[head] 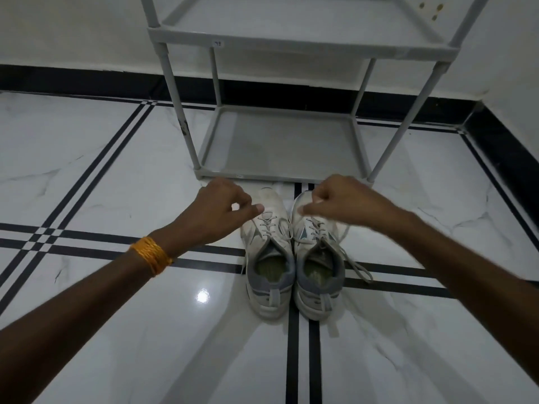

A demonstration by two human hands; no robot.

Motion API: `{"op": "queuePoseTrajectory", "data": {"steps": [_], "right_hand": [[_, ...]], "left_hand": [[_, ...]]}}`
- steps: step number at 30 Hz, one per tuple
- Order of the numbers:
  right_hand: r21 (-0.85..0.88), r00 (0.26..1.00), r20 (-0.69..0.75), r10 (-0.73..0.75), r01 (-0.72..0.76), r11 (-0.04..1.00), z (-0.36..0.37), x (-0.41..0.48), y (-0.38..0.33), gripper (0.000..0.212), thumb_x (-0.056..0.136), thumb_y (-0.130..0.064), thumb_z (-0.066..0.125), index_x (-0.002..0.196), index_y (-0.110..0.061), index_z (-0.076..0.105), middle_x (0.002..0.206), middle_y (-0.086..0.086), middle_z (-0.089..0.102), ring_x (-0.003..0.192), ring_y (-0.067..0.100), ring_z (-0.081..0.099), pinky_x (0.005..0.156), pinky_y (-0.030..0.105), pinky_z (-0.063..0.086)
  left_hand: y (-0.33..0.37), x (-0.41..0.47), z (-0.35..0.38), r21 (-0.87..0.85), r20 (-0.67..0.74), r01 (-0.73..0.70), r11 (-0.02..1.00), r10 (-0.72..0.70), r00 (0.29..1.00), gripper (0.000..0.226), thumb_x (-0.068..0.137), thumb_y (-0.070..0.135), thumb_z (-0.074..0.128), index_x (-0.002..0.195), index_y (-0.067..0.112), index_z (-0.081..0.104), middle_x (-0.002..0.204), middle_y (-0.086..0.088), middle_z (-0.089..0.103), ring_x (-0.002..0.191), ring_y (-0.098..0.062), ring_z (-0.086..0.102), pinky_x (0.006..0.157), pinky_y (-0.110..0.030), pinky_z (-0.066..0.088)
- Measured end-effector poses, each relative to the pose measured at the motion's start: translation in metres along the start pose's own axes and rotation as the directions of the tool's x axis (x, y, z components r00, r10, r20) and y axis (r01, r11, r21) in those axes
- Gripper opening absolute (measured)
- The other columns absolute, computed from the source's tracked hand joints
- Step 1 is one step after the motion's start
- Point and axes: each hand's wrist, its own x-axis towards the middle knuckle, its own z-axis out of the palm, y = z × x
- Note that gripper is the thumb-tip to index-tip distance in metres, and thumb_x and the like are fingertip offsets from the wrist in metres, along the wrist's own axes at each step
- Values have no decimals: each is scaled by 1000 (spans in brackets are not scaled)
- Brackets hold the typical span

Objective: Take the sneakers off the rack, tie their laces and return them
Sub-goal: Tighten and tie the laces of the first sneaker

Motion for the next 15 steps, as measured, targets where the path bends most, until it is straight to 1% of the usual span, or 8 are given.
{"op": "queuePoseTrajectory", "data": {"steps": [3, 5, 7, 8, 10, 11, 13, 15], "right_hand": [[139, 995, -91, -50, 63, 988, -30, 2, -13, 40, 85, -37, 68, 55, -18, 50, 53, -1, 47, 43, 8, 38, 52, 26, 31], [169, 987, -125, -99, 120, 978, -40, 5, -21, 39, 86, -35, 67, 56, -17, 49, 52, -2, 46, 40, 5, 35, 52, 26, 30], [156, 977, -137, -166, 187, 970, -46, 5, -31, 39, 87, -36, 66, 59, -14, 52, 53, -4, 52, 39, 1, 39, 50, 25, 32], [141, 969, -143, -204, 224, 965, -49, 6, -37, 38, 88, -36, 65, 62, -10, 55, 56, -5, 57, 41, 0, 42, 52, 26, 35], [102, 954, -145, -263, 279, 955, -55, 5, -49, 38, 90, -36, 63, 72, -3, 61, 63, -3, 63, 46, -2, 47, 55, 26, 39], [88, 948, -150, -282, 297, 951, -59, 5, -55, 37, 91, -36, 61, 74, -4, 62, 67, -2, 65, 49, -2, 50, 56, 26, 41], [85, 935, -192, -298, 318, 944, -63, 7, -63, 37, 93, -38, 58, 76, -5, 62, 78, 5, 70, 67, 7, 64, 66, 32, 49], [38, 915, -299, -273, 297, 954, -61, 15, -60, 30, 93, -36, 57, 85, -7, 64, 93, 10, 70, 86, 17, 67, 74, 36, 50]], "left_hand": [[34, -1, -9, -438, 135, 46, 898, 15, 991, 40, 97, 34, 55, 67, 7, 57, 64, -11, 60, 61, -24, 61, 65, -33, 52], [49, 5, -13, -513, 107, -11, 858, 77, 991, 35, 96, 29, 59, 69, 7, 50, 57, -2, 46, 51, -12, 50, 52, -26, 47], [57, 10, -12, -260, 41, -245, 934, 264, 964, 31, 93, 30, 62, 70, 12, 53, 61, 10, 46, 53, -3, 42, 53, -19, 38], [58, 11, -11, -75, 57, -382, 921, 386, 921, 27, 92, 33, 62, 74, 15, 57, 69, 10, 51, 57, -3, 44, 55, -19, 38], [57, 14, -5, 287, 189, -609, 740, 579, 793, 22, 93, 37, 58, 86, 17, 63, 95, 3, 62, 66, -6, 53, 57, -23, 40], [54, 18, -1, 425, 261, -637, 643, 587, 767, 23, 95, 37, 55, 92, 16, 64, 105, -1, 63, 68, -11, 57, 56, -24, 40], [52, 30, -1, 595, 303, -565, 572, 492, 816, 27, 98, 38, 48, 100, 15, 63, 98, -1, 63, 66, -14, 59, 56, -26, 41], [56, 42, -11, 612, 230, -438, 658, 382, 895, 31, 98, 41, 45, 91, 16, 62, 74, 2, 59, 59, -15, 56, 56, -28, 42]]}}
